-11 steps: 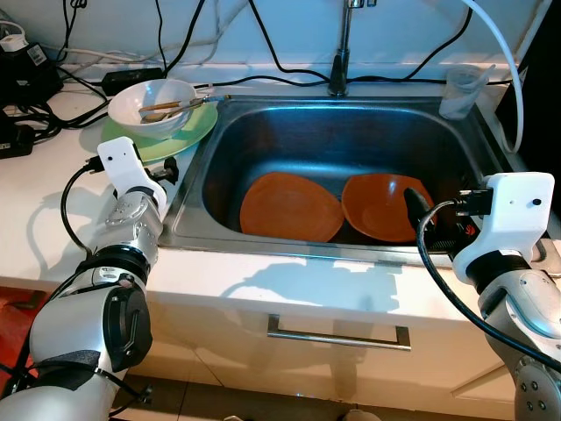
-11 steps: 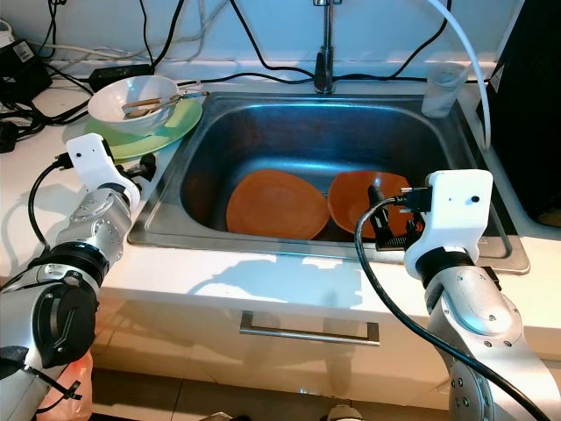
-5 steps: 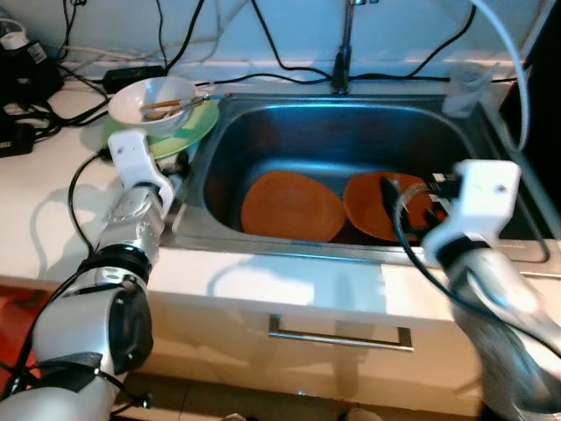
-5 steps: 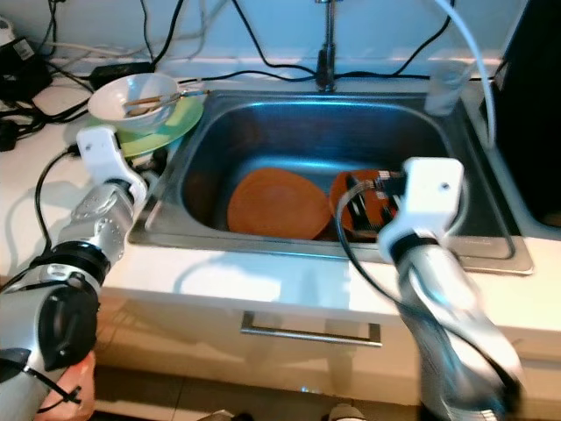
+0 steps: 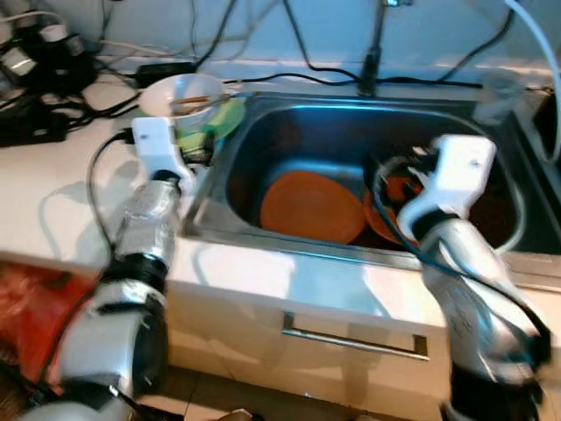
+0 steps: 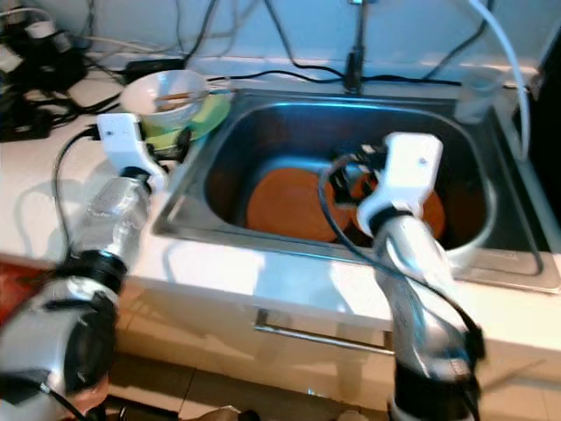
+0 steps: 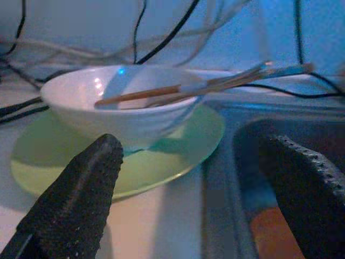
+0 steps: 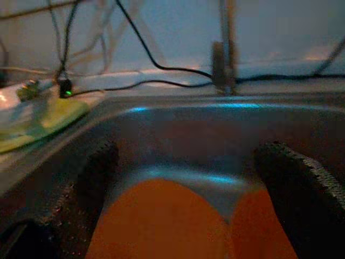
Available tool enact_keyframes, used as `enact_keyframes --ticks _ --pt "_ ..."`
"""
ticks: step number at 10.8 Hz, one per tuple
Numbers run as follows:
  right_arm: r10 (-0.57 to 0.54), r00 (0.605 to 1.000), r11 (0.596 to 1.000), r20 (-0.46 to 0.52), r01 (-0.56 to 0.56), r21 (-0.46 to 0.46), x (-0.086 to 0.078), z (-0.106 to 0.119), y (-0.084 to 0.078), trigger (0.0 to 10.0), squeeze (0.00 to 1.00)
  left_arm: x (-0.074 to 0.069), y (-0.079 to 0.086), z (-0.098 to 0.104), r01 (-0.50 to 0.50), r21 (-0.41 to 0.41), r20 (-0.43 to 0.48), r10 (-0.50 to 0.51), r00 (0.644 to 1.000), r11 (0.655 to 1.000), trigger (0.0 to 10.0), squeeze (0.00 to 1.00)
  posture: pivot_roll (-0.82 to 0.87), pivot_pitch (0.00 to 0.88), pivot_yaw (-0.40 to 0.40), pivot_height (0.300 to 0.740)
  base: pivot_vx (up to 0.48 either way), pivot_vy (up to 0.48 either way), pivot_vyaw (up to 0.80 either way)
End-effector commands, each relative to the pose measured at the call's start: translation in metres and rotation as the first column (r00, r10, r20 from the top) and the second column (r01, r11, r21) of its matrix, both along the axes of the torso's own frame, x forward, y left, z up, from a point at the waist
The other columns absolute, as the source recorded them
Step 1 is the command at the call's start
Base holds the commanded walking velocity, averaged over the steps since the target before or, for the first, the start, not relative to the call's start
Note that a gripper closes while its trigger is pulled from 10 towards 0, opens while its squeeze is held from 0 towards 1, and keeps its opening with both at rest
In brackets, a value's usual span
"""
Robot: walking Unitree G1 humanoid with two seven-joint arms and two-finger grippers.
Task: Kitchen organization
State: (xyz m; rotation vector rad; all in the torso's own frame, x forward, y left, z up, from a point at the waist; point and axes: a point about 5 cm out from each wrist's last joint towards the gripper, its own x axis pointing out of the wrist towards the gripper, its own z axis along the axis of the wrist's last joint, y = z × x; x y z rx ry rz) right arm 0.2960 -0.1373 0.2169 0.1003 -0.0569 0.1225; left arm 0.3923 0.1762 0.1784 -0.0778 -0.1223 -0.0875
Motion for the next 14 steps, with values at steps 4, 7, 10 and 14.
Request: enact_keyframes --ticks 4,7,10,14 --pt "0.023 0.998 1.000 0.059 -0.022 -0.011 0.015 0.005 -0.001 10.0 0.00 -0.025 -0.014 -0.006 0.021 0.012 0.081 -0.022 0.996 1.000 10.0 0.00 -0.03 0.000 0.051 0.740 0.000 0.000 0.00" --pt "0.068 0.994 0.997 0.082 -0.067 -0.026 0.027 0.006 0.002 10.0 0.00 -0.054 -0.033 -0.020 0.024 -0.006 0.083 -0.023 0.996 1.000 10.0 0.00 0.02 0.000 0.009 0.740 0.000 0.000 0.00" --pt "0.114 0.990 0.993 0.085 -0.112 -0.029 0.027 0.001 0.013 10.0 0.00 -0.060 -0.040 -0.014 0.025 -0.022 0.087 -0.023 0.996 0.999 10.0 0.00 0.05 0.000 -0.007 0.740 0.000 0.000 0.00" --pt "0.106 0.984 0.994 0.143 -0.103 -0.026 0.029 0.012 0.020 10.0 0.00 -0.045 -0.026 0.034 -0.033 -0.030 0.200 0.038 0.979 0.999 10.0 0.00 -0.04 0.000 0.063 0.740 0.000 0.000 0.00"
